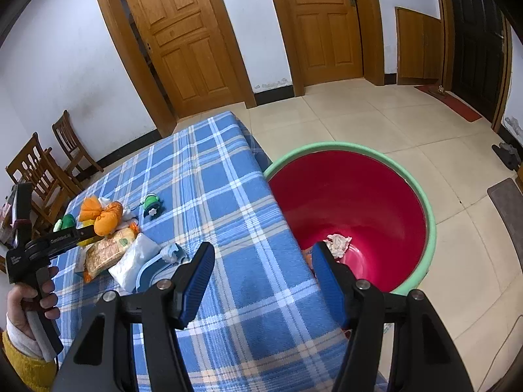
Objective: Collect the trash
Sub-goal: 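Move both tools back over the table toward the white logo box, then grasp the yellow foam net with the left tool while the right tool approaches the blue plastic handle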
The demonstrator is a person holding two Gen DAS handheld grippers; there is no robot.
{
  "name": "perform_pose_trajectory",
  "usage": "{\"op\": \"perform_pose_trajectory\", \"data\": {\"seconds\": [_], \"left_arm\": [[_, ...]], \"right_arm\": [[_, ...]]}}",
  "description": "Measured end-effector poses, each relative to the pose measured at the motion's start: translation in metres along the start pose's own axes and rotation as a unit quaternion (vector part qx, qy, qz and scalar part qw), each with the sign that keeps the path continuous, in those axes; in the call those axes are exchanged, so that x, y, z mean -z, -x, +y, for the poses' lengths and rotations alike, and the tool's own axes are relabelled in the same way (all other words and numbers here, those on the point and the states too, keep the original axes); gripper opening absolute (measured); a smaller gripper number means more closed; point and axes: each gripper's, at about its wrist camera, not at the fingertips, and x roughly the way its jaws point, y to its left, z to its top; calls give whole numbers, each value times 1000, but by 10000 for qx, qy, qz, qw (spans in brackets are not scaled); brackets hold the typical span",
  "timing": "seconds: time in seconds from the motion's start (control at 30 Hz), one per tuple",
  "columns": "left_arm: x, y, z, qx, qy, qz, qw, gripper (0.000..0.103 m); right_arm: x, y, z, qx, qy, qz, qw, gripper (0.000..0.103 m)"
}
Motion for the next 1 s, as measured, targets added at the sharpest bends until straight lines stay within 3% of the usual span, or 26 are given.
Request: {"op": "perform_pose_trajectory", "data": {"seconds": [0.17, 0.37, 0.47, 0.77, 1.0], "left_arm": [[-2, -13, 11, 66, 188, 104, 9997, 47], [-2, -12, 22, 372, 397, 4, 9985, 18], [-1, -7, 25, 499, 462, -92, 9976, 13], [15, 33, 34, 817, 732, -473, 9928, 12], [43, 60, 46, 905, 1034, -645, 9884, 12]], "right_arm": [[0, -5, 7, -9, 67, 53, 10000, 65], [1, -12, 21, -136, 210, 115, 9996, 65], [2, -15, 29, -258, 323, 160, 9990, 68], [9, -27, 48, -595, 566, 385, 9959, 80], [21, -39, 75, -717, 1180, 571, 9888, 92]]}}
